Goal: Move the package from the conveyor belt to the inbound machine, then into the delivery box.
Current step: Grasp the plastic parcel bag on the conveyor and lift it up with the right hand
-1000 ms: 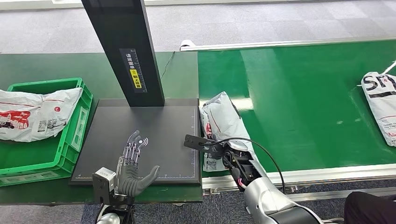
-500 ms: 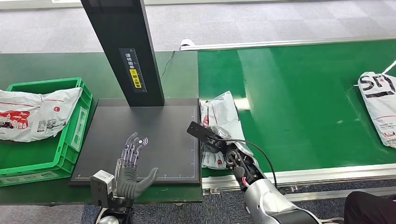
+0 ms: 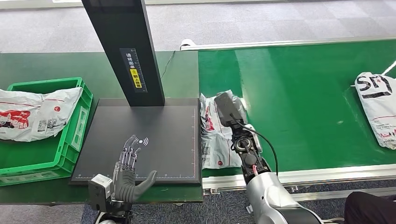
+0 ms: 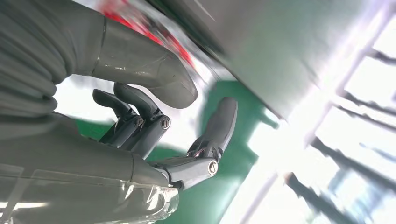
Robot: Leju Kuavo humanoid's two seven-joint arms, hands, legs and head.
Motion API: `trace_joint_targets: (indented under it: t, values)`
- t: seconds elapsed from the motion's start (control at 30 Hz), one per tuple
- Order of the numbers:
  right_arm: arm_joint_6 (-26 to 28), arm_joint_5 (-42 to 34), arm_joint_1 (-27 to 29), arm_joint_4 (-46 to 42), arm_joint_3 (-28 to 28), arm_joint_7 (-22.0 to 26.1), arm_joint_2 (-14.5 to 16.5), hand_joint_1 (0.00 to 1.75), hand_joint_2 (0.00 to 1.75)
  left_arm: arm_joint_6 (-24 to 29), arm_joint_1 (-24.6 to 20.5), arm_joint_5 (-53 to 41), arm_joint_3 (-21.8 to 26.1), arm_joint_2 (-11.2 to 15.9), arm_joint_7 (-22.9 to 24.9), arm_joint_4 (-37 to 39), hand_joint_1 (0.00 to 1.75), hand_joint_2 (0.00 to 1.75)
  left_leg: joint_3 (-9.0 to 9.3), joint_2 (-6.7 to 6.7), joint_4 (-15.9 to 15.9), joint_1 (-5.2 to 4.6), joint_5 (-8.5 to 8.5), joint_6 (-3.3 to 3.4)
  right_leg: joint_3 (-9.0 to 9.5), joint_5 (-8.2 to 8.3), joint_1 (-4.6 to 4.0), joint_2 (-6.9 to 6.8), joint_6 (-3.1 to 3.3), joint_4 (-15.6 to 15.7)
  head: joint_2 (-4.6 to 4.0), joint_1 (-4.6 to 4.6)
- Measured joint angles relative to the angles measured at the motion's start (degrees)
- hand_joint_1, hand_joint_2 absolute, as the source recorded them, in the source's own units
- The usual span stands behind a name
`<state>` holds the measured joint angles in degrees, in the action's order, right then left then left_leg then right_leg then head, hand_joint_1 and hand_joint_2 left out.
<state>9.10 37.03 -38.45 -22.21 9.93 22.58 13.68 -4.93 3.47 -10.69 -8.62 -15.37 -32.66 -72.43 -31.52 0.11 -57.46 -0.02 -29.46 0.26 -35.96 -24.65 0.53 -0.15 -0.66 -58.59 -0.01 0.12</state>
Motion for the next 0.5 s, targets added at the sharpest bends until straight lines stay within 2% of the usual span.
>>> trace_joint_targets:
  t: [0.1,0.2,0.33,0.47,0.5]
  values:
    - [2.69,-8.75,1.68,-6.00,1.80,4.65,-0.08,1.75,1.75,0.20,0.36,-0.28,0.24,0.00,-0.59,0.00,0.00,1.75,0.01,-0.01,-0.01,0.00,0.00,0.00,0.00,0.00,0.00,0.00,0.00,0.00,-0.01,0.01]
    - [4.11,-15.63,4.94,-14.45,2.39,6.60,-0.13,1.75,1.75,0.50,0.48,-0.52,0.35,0.00,-1.16,0.07,0.00,1.75,-0.01,-0.02,0.00,-0.01,-0.01,0.00,0.00,-0.01,0.00,0.00,-0.01,0.01,-0.01,0.01]
    - [4.58,-18.34,8.87,-24.93,2.08,6.92,-0.11,1.74,1.75,0.79,0.53,-0.60,0.49,-0.02,-1.62,0.34,0.00,1.75,-0.01,0.00,0.01,0.00,-0.02,0.00,0.00,-0.01,0.01,0.00,-0.01,0.01,-0.01,-0.01]
    - [3.92,-15.62,10.76,-29.78,-0.08,3.48,-0.11,0.00,1.75,0.81,0.59,-0.67,0.66,-0.05,-1.90,0.44,0.00,1.75,0.00,0.04,0.02,0.00,-0.01,-0.01,0.01,0.00,0.00,0.01,0.00,0.01,-0.01,-0.01]
    - [3.39,-13.60,10.89,-29.99,-1.06,1.48,-0.16,0.00,1.75,0.78,0.60,-0.72,0.69,-0.08,-1.93,0.44,0.00,1.75,-0.01,0.04,0.02,0.00,0.00,-0.02,0.01,0.00,0.00,0.02,0.01,0.01,-0.01,-0.01]
